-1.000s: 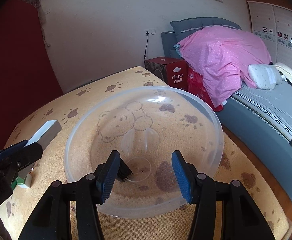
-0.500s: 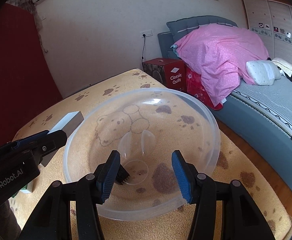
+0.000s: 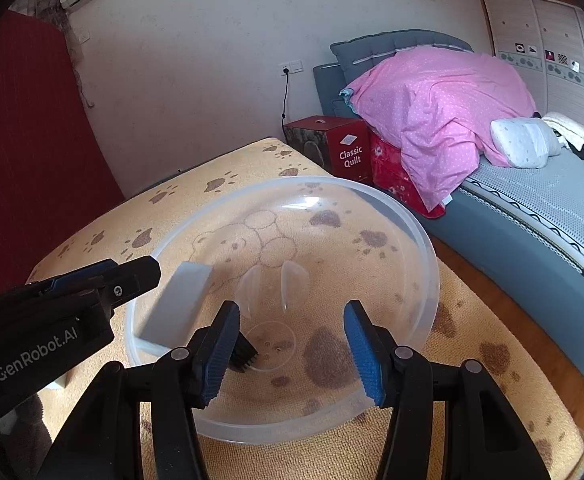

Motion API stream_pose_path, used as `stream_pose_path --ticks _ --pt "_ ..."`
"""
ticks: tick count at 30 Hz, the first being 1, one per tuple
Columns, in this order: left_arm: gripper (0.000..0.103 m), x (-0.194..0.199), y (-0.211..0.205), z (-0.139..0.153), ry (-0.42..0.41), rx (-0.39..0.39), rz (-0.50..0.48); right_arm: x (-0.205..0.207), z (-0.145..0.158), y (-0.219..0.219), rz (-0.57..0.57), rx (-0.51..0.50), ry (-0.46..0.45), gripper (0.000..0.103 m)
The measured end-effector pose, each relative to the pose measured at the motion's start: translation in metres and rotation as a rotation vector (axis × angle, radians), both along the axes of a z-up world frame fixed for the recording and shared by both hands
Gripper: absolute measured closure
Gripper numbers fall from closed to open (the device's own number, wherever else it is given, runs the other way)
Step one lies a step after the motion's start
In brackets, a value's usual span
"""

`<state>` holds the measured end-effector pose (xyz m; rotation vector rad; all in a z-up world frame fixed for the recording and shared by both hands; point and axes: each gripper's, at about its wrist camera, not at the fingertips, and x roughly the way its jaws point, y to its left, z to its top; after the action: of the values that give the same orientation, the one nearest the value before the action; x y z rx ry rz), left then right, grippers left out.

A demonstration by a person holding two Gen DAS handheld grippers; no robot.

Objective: Organize rigid objects
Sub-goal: 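Carry the heatsink into the clear bowl with the right gripper while the left carries the block, then lower the white block into the bowl and open the left gripper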

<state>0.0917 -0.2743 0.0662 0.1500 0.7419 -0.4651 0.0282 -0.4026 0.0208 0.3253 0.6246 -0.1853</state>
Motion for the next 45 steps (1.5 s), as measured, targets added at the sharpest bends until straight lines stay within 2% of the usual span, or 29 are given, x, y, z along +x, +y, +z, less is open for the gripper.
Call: stream_pose_path --ticks 2,3,7,19,23,31,45 --pt "0.043 0.000 0.002 0.000 0.001 -0.009 0.013 0.000 0.000 0.000 0.000 0.000 0.001 0.044" --pt "0.041 0.000 0.004 0.000 -0.004 -0.013 0.022 0.000 0.000 0.000 0.000 0.000 0.001 0.044" --pt "0.041 -0.001 0.008 0.000 -0.001 -0.019 0.031 0.000 0.000 0.001 0.001 0.000 0.001 0.044" --pt "0.037 -0.007 0.013 -0.003 -0.027 0.034 0.066 -0.001 0.000 0.001 0.010 0.003 -0.001 0.040" --pt "0.032 -0.010 0.015 -0.003 -0.052 0.052 0.084 -0.002 0.001 0.002 0.021 0.009 -0.005 0.037" --pt "0.031 -0.015 0.027 0.001 -0.078 0.056 0.113 -0.001 0.001 0.003 0.023 0.007 -0.003 0.036" --pt "0.031 -0.022 0.048 -0.002 -0.067 0.054 0.149 -0.001 0.001 0.005 0.026 -0.006 0.004 0.034"
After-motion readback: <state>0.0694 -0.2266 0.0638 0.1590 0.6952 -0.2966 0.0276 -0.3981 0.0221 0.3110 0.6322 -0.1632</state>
